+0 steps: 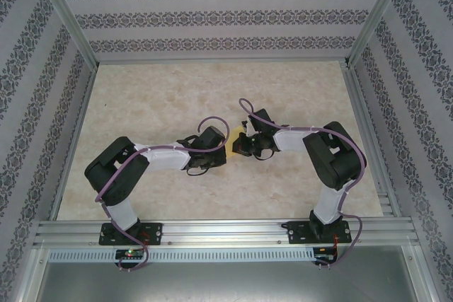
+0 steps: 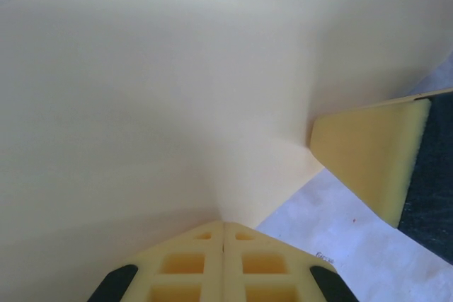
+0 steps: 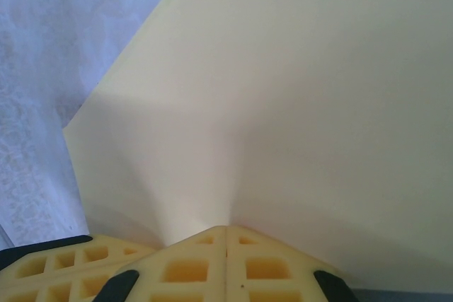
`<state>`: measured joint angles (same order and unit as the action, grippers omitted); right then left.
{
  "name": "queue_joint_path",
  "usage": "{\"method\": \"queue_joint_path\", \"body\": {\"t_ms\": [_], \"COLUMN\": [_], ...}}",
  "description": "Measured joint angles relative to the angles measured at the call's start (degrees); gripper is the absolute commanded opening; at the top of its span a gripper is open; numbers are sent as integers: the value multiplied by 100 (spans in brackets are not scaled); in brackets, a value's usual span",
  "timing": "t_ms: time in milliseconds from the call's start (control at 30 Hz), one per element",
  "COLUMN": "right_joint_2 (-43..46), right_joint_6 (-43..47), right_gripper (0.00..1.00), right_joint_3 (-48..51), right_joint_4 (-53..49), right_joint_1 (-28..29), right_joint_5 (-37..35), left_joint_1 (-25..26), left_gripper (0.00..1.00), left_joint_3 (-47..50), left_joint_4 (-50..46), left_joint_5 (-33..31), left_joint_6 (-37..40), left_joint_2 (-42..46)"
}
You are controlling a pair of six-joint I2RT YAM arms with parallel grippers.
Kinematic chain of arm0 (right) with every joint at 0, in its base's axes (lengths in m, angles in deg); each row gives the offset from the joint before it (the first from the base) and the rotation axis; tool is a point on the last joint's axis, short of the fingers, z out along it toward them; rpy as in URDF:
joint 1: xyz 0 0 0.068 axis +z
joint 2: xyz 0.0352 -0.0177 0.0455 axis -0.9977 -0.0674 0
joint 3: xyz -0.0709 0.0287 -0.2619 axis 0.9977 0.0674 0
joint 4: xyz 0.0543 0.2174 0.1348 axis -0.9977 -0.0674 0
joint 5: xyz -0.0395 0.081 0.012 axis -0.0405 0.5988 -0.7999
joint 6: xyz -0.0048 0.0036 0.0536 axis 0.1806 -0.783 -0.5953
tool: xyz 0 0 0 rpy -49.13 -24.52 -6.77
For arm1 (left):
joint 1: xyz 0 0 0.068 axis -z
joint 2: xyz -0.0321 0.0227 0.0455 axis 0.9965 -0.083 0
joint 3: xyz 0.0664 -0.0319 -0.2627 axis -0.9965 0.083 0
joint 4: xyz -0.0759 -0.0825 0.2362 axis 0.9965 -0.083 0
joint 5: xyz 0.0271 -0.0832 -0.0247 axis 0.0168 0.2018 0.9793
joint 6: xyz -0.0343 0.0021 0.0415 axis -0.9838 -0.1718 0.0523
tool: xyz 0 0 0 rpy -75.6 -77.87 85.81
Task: Fold a paper plane with a square sheet of paper (pick it up from the middle)
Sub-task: First fold in half a square sheet of paper at the center of the table.
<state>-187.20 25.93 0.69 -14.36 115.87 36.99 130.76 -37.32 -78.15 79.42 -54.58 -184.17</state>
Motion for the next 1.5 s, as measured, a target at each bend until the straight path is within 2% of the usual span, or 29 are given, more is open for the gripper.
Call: {"method": "queue_joint_path", "body": {"t_ms": [967, 1500], "right_joint_2": [-46, -74], "right_joint_6": [260, 378], "right_gripper": [3, 5], "right_joint_3": [-33, 79], "right_joint_4": [-35, 66], "right_joint_1": [-55, -940], "right_joint_5": [92, 487], "left_joint_1": [2, 4], "left_gripper": [0, 0], "left_joint_3": [-70, 57], "left_joint_4": [103, -181], "left_joint_5": [94, -42], "left_joint_6": [-94, -518], "left_joint_2": [-114, 74]}}
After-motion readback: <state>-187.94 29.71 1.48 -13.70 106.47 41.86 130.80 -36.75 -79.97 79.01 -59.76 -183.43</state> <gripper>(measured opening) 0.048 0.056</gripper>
